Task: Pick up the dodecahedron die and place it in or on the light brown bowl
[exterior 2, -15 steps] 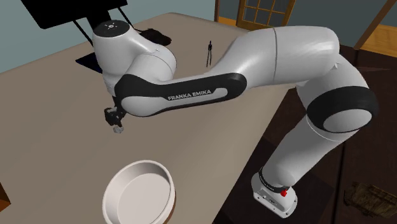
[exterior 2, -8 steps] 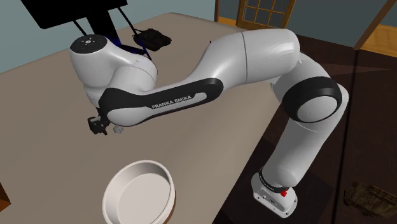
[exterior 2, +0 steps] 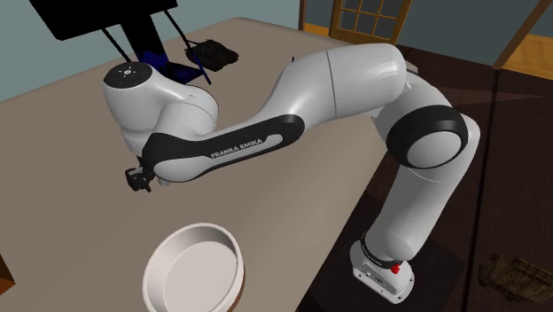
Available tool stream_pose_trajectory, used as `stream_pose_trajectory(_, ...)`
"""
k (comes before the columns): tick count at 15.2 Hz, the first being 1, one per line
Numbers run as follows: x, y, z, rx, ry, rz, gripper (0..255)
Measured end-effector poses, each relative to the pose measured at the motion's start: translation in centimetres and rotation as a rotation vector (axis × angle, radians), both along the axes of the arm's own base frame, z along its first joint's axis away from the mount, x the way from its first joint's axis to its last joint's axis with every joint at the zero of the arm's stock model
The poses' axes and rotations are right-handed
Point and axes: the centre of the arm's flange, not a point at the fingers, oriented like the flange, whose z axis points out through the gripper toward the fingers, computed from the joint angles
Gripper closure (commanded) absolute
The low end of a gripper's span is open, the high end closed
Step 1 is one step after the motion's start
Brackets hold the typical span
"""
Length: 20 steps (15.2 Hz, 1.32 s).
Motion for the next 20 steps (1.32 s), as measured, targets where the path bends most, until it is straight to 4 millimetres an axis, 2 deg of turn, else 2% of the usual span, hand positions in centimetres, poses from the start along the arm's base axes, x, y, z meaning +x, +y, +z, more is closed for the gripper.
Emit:
stream_pose_trajectory(3, 0.0, 0.0, 0.0, 0.000, 0.000, 0.000, 0)
stream_pose_trajectory(4, 0.0, 0.0, 0.0, 0.000, 0.000, 0.000, 255)
stream_pose_trajectory(14, 0.0, 0.0, 0.2, 0.002, -0.004, 0.000, 255)
stream_pose_trajectory(20, 0.0, 0.0, 2.6, 0.000, 0.000, 0.000, 255)
